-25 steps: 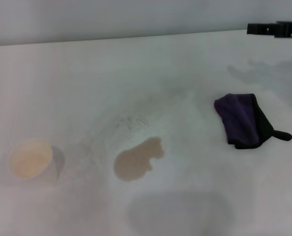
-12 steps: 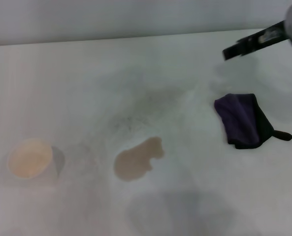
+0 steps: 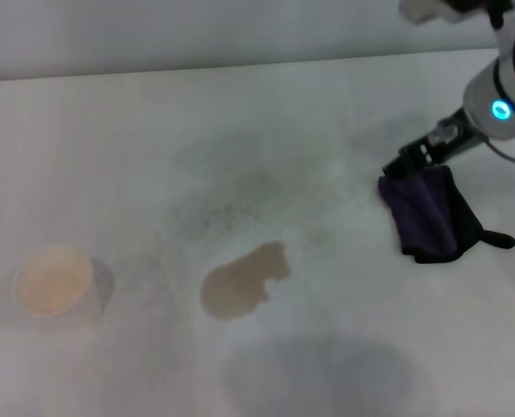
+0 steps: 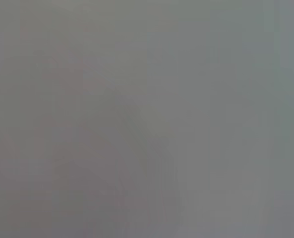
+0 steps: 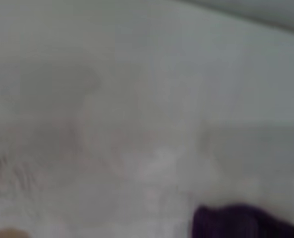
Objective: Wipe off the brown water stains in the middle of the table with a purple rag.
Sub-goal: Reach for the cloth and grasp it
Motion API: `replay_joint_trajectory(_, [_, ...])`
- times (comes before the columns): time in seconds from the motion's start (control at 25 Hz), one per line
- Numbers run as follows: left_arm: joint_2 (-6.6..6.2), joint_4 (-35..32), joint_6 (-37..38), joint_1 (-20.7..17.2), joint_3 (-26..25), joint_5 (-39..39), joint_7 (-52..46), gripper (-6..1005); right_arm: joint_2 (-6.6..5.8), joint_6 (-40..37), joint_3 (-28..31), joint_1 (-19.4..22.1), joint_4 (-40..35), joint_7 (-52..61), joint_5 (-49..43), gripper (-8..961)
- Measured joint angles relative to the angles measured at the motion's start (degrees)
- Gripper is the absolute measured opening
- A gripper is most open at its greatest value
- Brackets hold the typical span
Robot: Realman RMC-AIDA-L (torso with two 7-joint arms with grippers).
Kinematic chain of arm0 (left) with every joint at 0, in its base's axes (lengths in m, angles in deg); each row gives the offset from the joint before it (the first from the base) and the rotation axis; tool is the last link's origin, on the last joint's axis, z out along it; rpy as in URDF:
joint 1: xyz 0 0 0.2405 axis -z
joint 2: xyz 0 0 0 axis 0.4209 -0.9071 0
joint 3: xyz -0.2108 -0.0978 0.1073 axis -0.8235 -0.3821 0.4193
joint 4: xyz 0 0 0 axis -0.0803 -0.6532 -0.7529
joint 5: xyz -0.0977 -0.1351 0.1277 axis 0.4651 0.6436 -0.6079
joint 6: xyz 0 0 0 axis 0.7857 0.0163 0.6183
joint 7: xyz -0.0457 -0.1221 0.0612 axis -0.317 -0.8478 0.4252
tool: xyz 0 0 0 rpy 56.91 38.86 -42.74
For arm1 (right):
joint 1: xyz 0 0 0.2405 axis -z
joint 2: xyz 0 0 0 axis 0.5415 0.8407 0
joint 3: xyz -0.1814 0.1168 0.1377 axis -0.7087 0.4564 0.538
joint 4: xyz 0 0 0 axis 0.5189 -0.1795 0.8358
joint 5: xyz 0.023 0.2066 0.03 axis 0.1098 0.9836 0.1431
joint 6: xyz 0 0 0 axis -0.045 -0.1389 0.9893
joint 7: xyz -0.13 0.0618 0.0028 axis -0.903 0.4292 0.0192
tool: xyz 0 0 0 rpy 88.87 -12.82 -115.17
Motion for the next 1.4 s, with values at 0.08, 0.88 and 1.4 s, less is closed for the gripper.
replay_joint_trajectory(0.08, [-0.01, 0.02, -0.27, 0.48, 0.0, 0.0, 0.4, 892, 0.1, -0.98, -0.21, 0.21, 2.37, 0.13, 0.09, 687])
replay_joint_trajectory(0.88, [-0.04, 0.0, -0.28, 1.92, 0.27, -0.51, 1.3, 893, -0.27, -8.35, -2.17, -1.51, 16.79, 0.42, -0.28, 644])
replay_joint_trajectory(1.4, [-0.04, 0.0, -0.43, 2.04, 0.35, -0.62, 1.3, 893, -0.13, -9.44, -2.15, -1.97, 18.86, -0.22, -0.23, 502])
